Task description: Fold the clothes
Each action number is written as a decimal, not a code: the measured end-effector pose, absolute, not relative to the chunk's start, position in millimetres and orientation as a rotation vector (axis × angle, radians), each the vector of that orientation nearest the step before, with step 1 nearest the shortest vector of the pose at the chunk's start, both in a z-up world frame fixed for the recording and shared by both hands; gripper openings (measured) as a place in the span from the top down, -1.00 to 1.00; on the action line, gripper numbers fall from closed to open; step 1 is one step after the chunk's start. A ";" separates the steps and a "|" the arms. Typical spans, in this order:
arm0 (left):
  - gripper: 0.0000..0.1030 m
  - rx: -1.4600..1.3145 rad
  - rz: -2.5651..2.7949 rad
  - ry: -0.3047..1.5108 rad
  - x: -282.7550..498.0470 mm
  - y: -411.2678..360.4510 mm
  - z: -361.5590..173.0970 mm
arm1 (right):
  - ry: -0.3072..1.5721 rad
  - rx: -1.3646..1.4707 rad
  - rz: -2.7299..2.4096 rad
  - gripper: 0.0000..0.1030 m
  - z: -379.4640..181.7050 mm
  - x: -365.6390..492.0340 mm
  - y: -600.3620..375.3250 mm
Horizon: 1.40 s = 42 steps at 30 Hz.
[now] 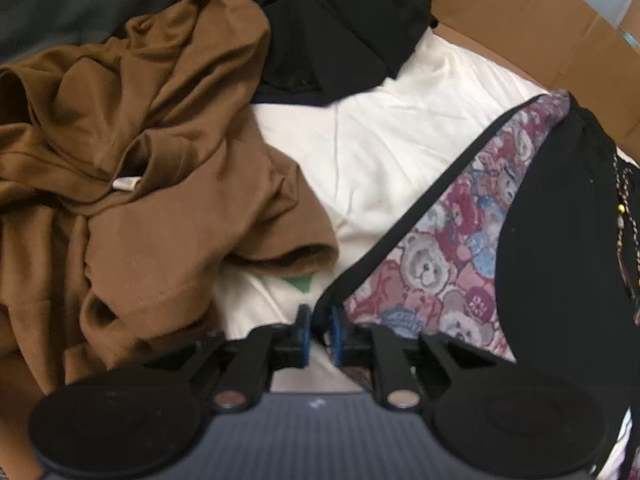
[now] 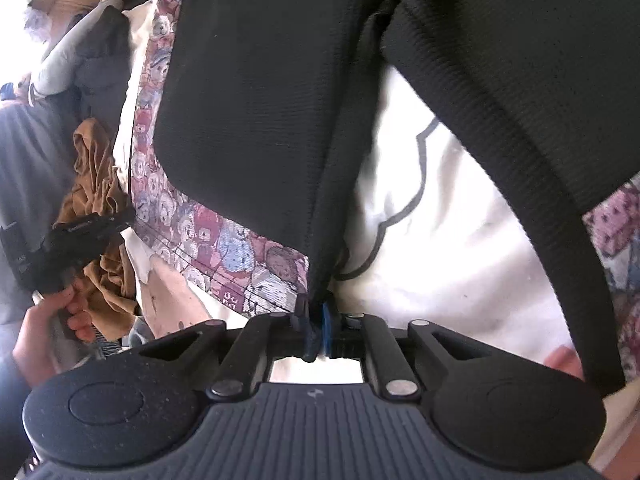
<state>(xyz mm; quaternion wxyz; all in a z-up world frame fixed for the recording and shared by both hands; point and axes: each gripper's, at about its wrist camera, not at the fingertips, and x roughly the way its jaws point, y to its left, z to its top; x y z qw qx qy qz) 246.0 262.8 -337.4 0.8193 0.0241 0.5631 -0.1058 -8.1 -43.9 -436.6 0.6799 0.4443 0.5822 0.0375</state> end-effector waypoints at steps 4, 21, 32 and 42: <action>0.31 0.043 -0.194 1.200 242.9 261.9 -330.9 | 1.282 0.947 0.077 0.14 -418.7 -8.2 -50.0; -0.02 0.069 -0.226 1.177 239.3 234.6 -216.8 | 1.133 0.899 -0.094 0.13 -286.1 53.4 -143.2; -0.24 0.165 -0.317 1.115 234.5 178.6 -98.4 | 1.096 0.788 -0.121 0.05 -165.3 72.4 -205.0; -0.36 0.193 -0.338 1.076 215.7 140.3 -24.8 | 0.964 0.854 -0.160 -0.16 -86.1 32.9 -293.1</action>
